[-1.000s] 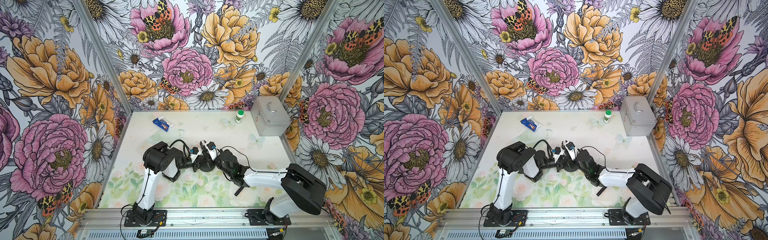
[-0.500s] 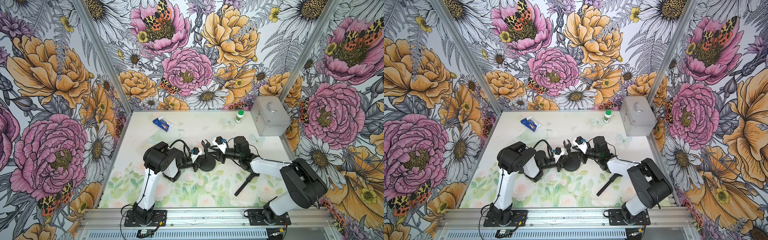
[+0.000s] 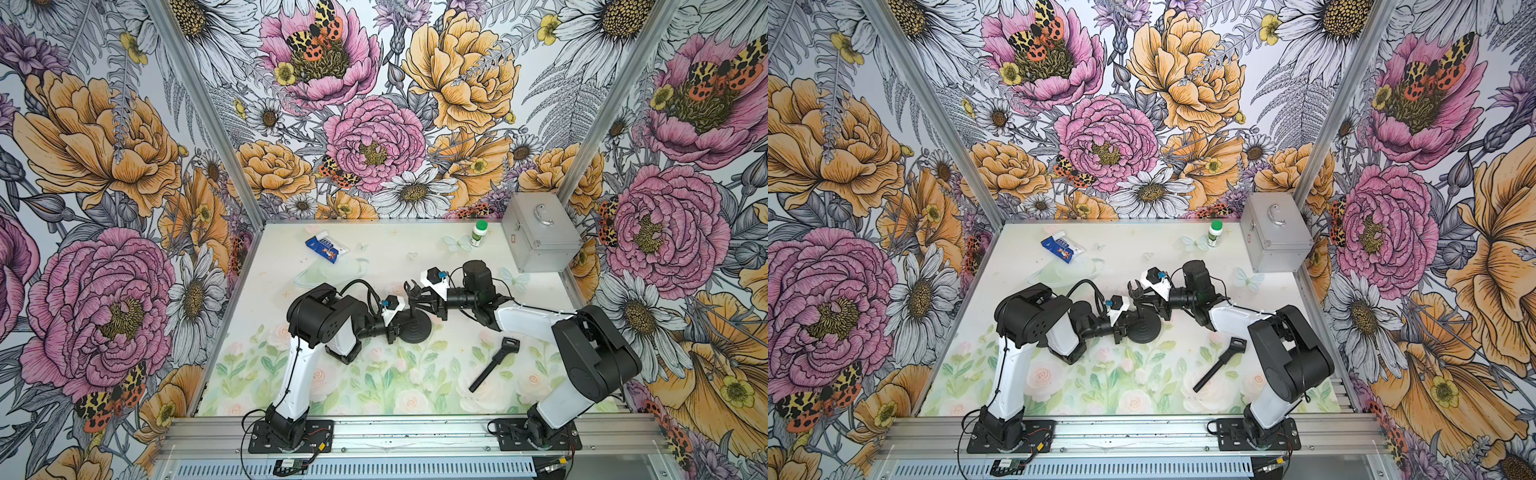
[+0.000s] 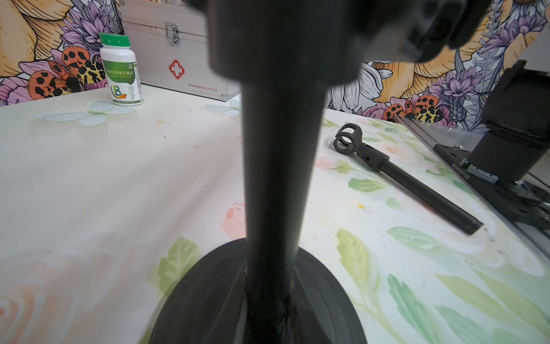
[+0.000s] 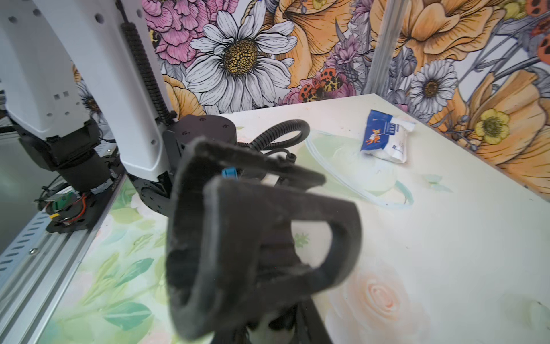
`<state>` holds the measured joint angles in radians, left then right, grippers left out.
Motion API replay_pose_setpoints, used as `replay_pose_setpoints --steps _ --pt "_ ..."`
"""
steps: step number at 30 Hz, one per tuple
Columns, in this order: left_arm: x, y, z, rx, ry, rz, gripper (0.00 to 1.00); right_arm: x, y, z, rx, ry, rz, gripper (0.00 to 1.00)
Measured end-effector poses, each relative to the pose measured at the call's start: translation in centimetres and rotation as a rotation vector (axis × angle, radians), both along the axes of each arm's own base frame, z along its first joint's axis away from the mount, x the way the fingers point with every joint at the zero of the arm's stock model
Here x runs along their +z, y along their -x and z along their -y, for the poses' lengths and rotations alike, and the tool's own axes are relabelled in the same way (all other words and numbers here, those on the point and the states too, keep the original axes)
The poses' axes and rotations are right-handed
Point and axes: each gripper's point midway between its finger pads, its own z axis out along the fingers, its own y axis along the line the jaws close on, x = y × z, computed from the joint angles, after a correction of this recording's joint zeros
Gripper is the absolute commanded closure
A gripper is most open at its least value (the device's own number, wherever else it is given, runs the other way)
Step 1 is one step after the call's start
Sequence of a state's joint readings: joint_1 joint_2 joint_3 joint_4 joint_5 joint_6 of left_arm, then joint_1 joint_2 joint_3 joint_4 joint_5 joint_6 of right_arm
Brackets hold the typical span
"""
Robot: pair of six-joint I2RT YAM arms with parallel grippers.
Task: Assemble a microphone stand
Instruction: Screw the microphone stand pole into the microphone stand base.
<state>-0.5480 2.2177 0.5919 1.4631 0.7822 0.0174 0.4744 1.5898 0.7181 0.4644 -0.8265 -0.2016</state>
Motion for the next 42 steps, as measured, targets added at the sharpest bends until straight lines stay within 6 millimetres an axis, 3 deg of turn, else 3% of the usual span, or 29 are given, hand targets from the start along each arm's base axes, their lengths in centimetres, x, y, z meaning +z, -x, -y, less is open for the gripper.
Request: replay_pose_setpoints --steps 4,7,13,20,23,28,31,39,42 --pt "-0.1 0.1 0.0 -0.005 -0.002 0.006 0.79 -0.2 0.2 0.6 -0.303 -0.011 0.057 1.0" --pt "-0.1 0.1 0.0 -0.005 -0.001 0.006 0.8 -0.1 0.0 0.8 -0.408 -0.039 0.057 0.97" --pt "0.0 -0.1 0.0 0.0 0.0 0.009 0.81 0.0 -0.5 0.4 -0.263 -0.018 0.016 0.71" --pt "0.0 -0.2 0.1 0.002 0.0 0.011 0.84 -0.6 -0.3 0.7 -0.036 -0.003 -0.083 0.61" --pt "0.0 -0.2 0.1 0.002 0.0 0.01 0.84 -0.8 -0.5 0.3 0.034 -0.008 -0.118 0.63" --pt "0.0 -0.3 0.0 0.004 0.001 0.009 0.79 -0.9 -0.5 0.0 0.07 0.0 -0.107 0.93" --pt "0.0 -0.3 0.0 0.009 0.003 -0.009 0.77 -1.2 -0.4 -0.1 0.014 0.008 -0.073 1.0" --pt "-0.1 -0.2 -0.1 0.008 0.007 -0.028 0.78 -1.3 -0.2 -0.2 -0.479 -0.011 0.063 1.0" --pt "-0.1 -0.2 -0.1 0.007 0.005 -0.019 0.81 -1.3 -0.3 0.1 -0.52 -0.03 0.066 0.83"
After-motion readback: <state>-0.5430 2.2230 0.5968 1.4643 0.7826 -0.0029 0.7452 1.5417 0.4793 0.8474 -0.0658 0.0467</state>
